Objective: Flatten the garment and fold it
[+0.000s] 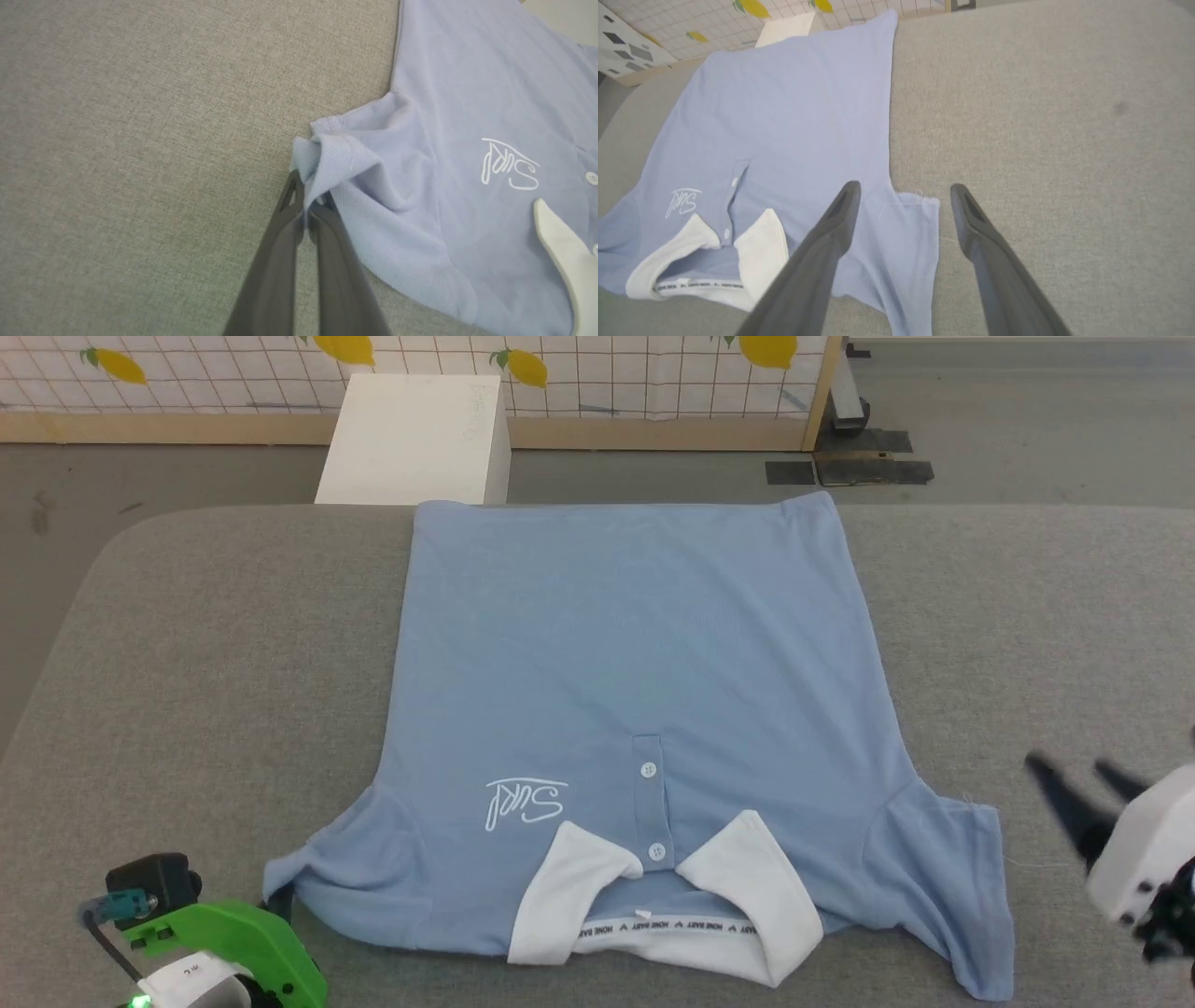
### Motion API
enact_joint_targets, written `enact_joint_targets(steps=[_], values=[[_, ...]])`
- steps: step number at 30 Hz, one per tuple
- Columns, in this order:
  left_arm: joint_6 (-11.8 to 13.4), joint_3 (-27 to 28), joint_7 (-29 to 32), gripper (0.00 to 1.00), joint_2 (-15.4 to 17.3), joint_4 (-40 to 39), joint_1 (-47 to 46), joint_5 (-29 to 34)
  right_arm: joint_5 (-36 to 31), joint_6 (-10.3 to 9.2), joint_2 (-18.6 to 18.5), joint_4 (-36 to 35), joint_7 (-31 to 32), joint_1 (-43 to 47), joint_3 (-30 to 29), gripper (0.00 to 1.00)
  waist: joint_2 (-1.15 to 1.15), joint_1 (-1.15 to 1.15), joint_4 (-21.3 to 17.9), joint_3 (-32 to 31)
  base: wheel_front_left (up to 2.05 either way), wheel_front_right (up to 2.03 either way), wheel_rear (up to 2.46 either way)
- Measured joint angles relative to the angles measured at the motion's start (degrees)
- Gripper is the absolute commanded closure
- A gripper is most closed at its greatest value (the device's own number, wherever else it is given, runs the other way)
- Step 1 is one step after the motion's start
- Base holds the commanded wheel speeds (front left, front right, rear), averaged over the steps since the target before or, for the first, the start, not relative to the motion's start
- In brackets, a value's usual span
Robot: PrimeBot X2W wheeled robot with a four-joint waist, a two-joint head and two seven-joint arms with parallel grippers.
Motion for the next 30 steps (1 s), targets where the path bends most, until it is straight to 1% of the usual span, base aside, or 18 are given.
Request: enact_joint_targets(steps=[3,6,11,15,19,23,26,30], values=[[0.07,0.05,-0.44,1.00,0.11,-0.76,0.01,0.01,-0.34,0.00,0.46,-0.52,-6.87,-2.82,-1.01,0.00,0.00,0.00,0.07,0.27,0.00,0.00,0.00],[0.09,0.13,-1.14,1.00,0.14,-1.72,-0.01,0.02,-0.82,0.00,0.97,1.15,-12.65,-5.25,-0.97,0.00,0.00,0.00,0.21,0.95,0.00,0.00,0.00],[0.09,0.04,-2.69,1.00,-0.08,-4.45,-0.16,0.53,-2.26,0.00,0.47,8.32,-21.24,-10.70,1.51,0.00,0.00,0.00,0.65,3.17,0.00,0.00,0.00],[0.09,-0.21,-4.13,1.00,-0.68,-7.33,-1.04,1.08,-4.05,0.00,-0.73,15.30,-25.96,-17.89,3.21,0.00,0.00,0.00,1.39,5.85,0.00,0.00,0.00],[0.26,-0.47,-5.73,1.00,-1.70,-10.34,-1.94,1.47,-6.46,0.00,-2.69,22.15,-27.82,-26.20,4.41,0.00,0.00,0.01,2.60,9.08,0.00,0.00,0.00],[-0.04,-1.38,-6.93,1.00,-2.41,-13.26,-2.56,1.65,-9.31,0.00,-5.26,27.32,-27.20,-33.83,4.71,0.00,0.00,0.01,4.25,12.59,0.00,0.00,0.00],[-0.48,-2.16,-7.68,1.00,-3.12,-14.74,-3.71,1.81,-11.25,0.00,-7.54,30.49,-24.88,-39.67,4.82,0.00,0.00,0.01,5.85,15.53,0.00,0.00,0.00],[-1.29,-3.34,-8.54,1.00,-4.24,-16.14,-5.21,2.12,-14.93,0.00,-10.76,33.72,-18.64,-46.41,5.38,0.00,0.00,0.02,8.30,19.66,0.00,0.00,0.00]])
